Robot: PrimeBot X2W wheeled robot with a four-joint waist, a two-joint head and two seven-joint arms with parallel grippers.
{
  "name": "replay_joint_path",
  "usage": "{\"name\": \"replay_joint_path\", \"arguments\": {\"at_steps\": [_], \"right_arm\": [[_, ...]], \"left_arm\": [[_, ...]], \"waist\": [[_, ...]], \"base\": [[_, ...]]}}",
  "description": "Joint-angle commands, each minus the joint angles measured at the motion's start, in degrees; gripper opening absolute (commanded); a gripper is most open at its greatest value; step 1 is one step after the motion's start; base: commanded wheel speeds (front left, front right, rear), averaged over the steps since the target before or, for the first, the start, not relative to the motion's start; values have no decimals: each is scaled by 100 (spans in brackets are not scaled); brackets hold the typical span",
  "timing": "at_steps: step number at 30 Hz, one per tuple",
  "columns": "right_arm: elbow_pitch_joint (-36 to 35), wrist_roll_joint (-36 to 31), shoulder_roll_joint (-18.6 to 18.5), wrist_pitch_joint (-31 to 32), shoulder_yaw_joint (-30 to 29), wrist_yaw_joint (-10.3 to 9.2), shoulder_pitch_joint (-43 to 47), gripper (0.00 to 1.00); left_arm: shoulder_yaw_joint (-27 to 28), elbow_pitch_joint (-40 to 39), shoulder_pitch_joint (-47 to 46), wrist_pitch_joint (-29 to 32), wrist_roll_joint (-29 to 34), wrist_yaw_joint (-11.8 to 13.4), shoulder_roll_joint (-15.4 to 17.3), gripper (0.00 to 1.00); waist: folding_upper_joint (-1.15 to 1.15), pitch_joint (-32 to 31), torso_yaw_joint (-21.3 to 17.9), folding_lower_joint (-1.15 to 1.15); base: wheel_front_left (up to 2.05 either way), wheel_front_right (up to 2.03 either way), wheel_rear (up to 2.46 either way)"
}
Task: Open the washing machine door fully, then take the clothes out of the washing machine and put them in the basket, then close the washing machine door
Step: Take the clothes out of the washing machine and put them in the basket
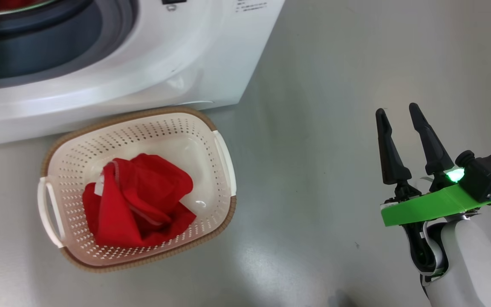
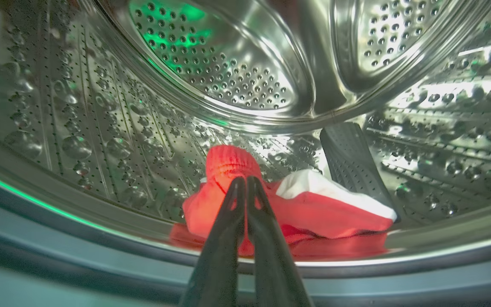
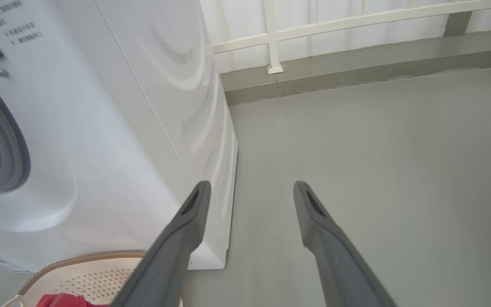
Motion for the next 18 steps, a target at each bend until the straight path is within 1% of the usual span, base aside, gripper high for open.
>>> {"name": "replay_joint_path", "arguments": {"at_steps": [1,3,7,12,18], "right_arm": [[-108,-87,4,-36,93,36,69,100],[-117,-103,-22,-36,70,36,95,100],[-135,-127,-94,-36,11,36,158,100],[-144,-149,-176,-36,-24,36,265,100],[-123,-164,-246,-36,-55,36,411,100]], "left_arm": [[56,-225,146,-83,-49,-32,192,0],[52,-515,274,-111,-86,-129,116,0],[163,-1599,832,-117,-204,-209,-85,0],[275,-2956,1732,-118,-195,-225,-381,0],[506,-4322,2761,-119,-153,-252,-772,0]], "waist": [[0,-83,89,0],[0,-127,152,0],[0,-215,286,0],[0,-347,417,0],[0,-527,547,0]], "base": [[0,0,0],[0,0,0],[0,0,0],[0,0,0],[0,0,0]]}}
